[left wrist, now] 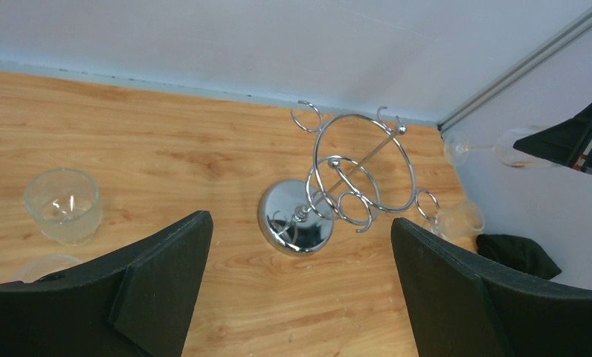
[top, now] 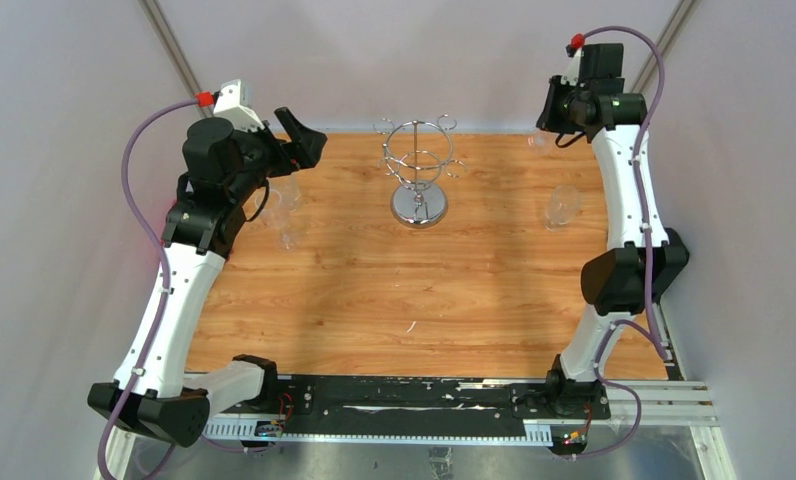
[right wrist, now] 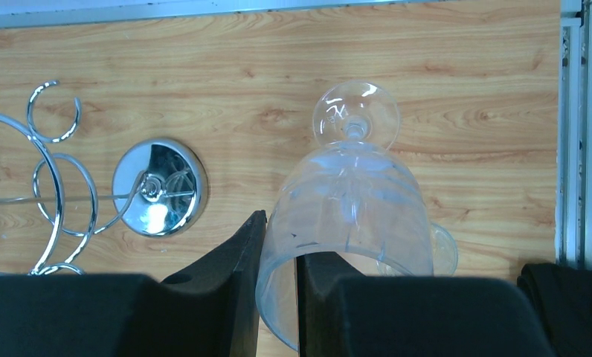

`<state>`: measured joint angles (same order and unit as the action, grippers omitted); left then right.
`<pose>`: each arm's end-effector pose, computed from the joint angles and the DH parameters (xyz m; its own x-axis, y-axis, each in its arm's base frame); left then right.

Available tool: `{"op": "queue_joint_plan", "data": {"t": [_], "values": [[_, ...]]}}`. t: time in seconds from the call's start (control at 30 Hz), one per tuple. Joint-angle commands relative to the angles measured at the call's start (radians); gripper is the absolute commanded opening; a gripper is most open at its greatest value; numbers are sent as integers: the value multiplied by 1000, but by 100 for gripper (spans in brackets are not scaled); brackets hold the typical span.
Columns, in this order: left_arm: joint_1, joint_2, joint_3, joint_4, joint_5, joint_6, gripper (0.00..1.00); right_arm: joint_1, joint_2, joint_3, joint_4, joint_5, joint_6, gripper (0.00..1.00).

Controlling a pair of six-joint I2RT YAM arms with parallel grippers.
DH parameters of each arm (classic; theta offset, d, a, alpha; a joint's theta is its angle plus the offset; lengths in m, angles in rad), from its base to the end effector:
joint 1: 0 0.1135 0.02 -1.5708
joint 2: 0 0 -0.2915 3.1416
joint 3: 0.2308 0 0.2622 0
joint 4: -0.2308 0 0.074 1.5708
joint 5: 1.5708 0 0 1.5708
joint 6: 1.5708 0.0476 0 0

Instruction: Take the wine glass off the wine glass rack

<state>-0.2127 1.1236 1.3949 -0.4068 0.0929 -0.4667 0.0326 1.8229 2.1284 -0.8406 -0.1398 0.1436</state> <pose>0.2376 -0.0558 0.4861 -0.2529 -0.4037 -0.8792 0.2085 0.8647 -0.4570 0.4219 0.0204 0.4680 -0.5262 0.1246 -0.8412 -0.0776 0.9780 0.1934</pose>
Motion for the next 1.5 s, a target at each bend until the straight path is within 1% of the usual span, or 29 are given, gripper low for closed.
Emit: {"op": "queue_joint_plan", "data": {"t": [0.0,0.33,0.47,0.73,1.0,1.1,1.2,1.23,1.47], "values": [[-4,9,-10,13,-1,8,96,-23,32,90,-15,-38,11,0],[-4,18,-10,13,-5,14,96,-71,159,215,-49,-117,32,0],[-4,24,-13,15,-4,13,96,-72,193,230,-50,-162,47,0],[-4,33,-22,27,4,5,96,-69,184,190,-51,-220,43,0],[-4,43,-34,42,27,-13,96,-51,138,101,-53,-244,14,0],[-4,43,-36,42,27,-13,96,-38,119,59,-54,-239,-1,0],[-4,45,-36,41,27,-12,96,-37,109,51,-64,-224,-14,0],[-4,44,-37,41,28,-13,96,-5,106,51,-71,-222,-18,0],[-4,47,-43,44,33,-17,96,45,87,55,-133,-175,-53,0]]}}
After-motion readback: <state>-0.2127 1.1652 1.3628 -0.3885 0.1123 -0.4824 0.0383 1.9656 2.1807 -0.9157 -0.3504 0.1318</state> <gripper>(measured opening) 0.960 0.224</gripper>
